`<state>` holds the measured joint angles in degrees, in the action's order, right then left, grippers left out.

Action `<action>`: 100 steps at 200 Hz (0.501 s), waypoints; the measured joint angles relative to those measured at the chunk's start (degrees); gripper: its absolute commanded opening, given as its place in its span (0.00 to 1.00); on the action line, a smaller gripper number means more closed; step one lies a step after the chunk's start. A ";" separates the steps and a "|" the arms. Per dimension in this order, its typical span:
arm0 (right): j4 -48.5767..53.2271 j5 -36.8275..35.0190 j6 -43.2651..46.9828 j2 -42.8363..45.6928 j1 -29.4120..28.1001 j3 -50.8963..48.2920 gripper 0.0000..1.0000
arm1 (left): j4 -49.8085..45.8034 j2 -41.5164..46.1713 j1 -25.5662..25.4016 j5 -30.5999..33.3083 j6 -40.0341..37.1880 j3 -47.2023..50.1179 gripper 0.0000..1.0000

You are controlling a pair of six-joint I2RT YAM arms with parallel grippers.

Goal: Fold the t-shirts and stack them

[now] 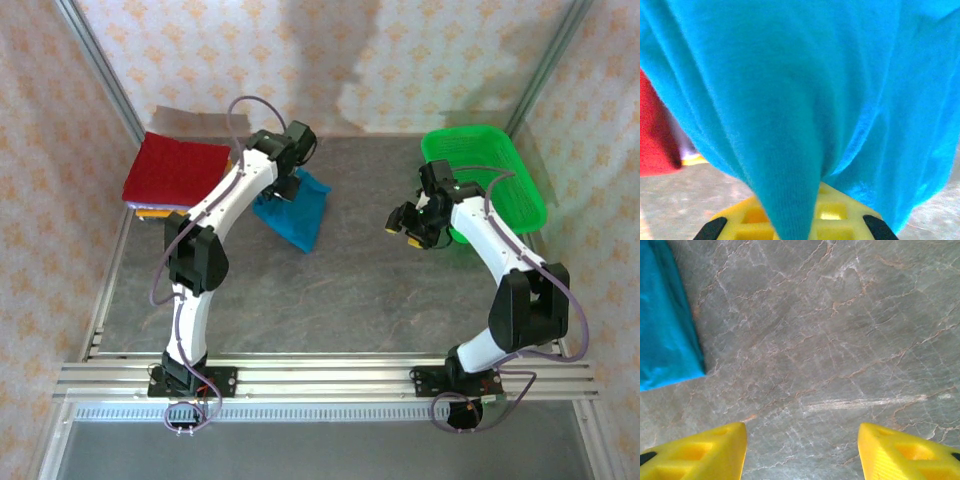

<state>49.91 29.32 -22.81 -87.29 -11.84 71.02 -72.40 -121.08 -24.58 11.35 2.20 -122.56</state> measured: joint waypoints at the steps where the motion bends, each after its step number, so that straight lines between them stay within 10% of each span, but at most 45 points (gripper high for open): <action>1: 0.02 0.09 0.02 0.04 0.00 0.00 0.60 | -0.11 -0.02 0.04 0.17 -0.17 -0.20 0.00; 100: 4.72 2.78 2.56 0.13 0.00 1.88 0.60 | -6.51 -2.73 8.85 5.64 -15.93 -18.01 0.00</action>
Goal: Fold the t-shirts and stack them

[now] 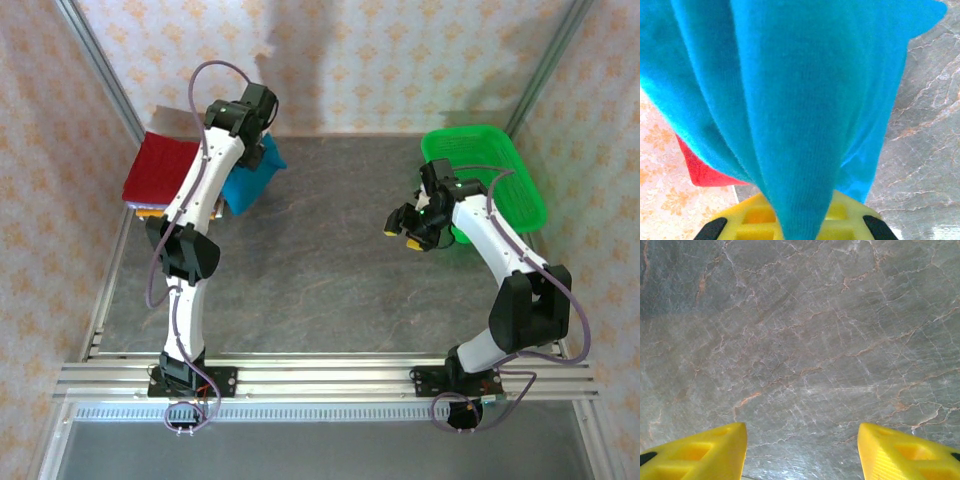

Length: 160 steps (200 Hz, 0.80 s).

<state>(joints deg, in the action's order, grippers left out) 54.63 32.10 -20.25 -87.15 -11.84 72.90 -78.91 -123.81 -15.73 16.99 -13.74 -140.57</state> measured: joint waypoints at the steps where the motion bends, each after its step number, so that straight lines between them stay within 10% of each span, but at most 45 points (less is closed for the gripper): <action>1: 0.02 0.04 0.00 0.00 0.00 0.00 0.60 | 0.00 0.00 0.00 0.00 -0.07 -0.04 0.00; 160: 1.99 0.28 -0.24 -2.36 -0.42 4.26 0.60 | -0.39 7.02 10.25 -0.37 -2.45 -1.81 0.00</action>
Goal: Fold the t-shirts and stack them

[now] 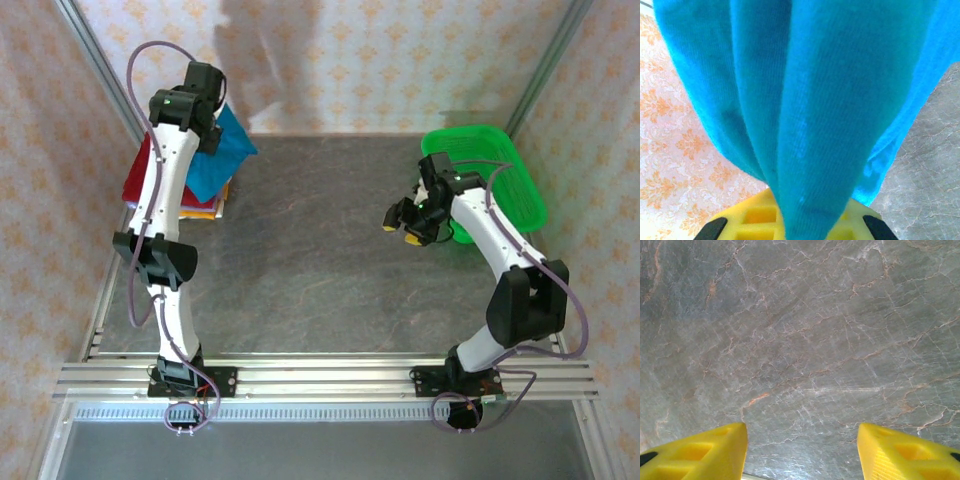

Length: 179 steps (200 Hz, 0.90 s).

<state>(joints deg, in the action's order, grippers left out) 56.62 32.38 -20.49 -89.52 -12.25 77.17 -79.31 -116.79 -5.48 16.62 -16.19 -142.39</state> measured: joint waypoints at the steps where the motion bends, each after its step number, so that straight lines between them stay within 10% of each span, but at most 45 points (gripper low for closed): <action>1: 0.00 0.00 -0.02 -0.02 0.00 0.02 0.60 | 0.00 0.00 0.09 -0.09 0.02 0.00 0.00; 179: 1.29 -0.50 -0.87 -2.05 -2.60 3.58 0.60 | -1.07 -2.64 5.09 -17.81 8.44 -2.45 0.00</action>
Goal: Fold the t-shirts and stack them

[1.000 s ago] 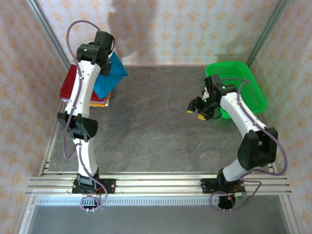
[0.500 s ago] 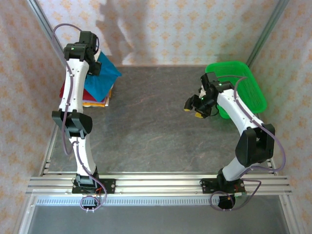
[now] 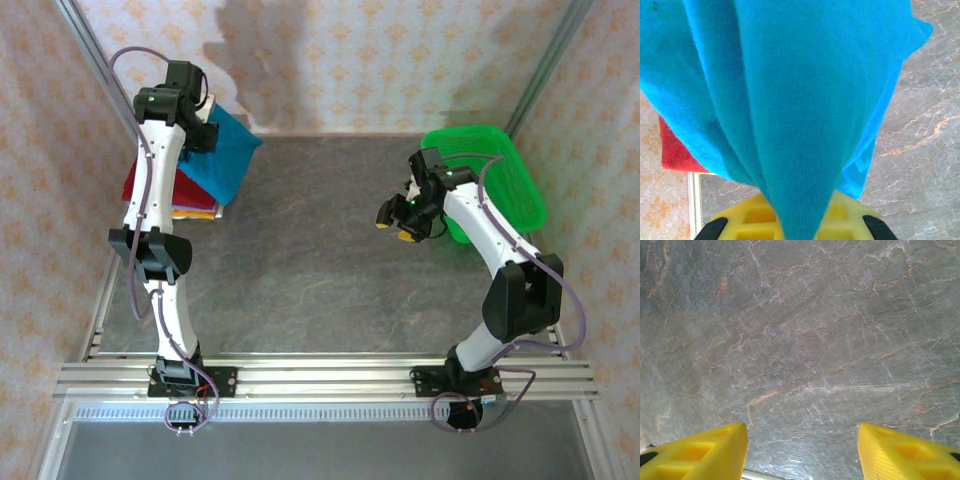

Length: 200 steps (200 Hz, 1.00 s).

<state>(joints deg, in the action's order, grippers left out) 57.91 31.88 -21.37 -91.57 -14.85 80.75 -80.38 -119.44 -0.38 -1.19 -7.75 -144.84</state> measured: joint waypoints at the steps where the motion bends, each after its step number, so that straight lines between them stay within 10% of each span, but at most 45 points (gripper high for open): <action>1: -0.02 0.00 0.00 0.00 0.00 0.00 0.60 | 0.00 0.00 0.00 0.04 0.00 0.00 0.00; 200: 3.02 -1.03 0.00 -4.55 -1.20 7.02 0.60 | 0.11 -5.51 5.64 1.36 -1.29 -2.54 0.00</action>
<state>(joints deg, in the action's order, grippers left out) 60.93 30.85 -21.37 -96.12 -16.05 87.77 -80.27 -124.95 5.26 0.16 -9.04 -147.37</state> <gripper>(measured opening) 0.599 0.078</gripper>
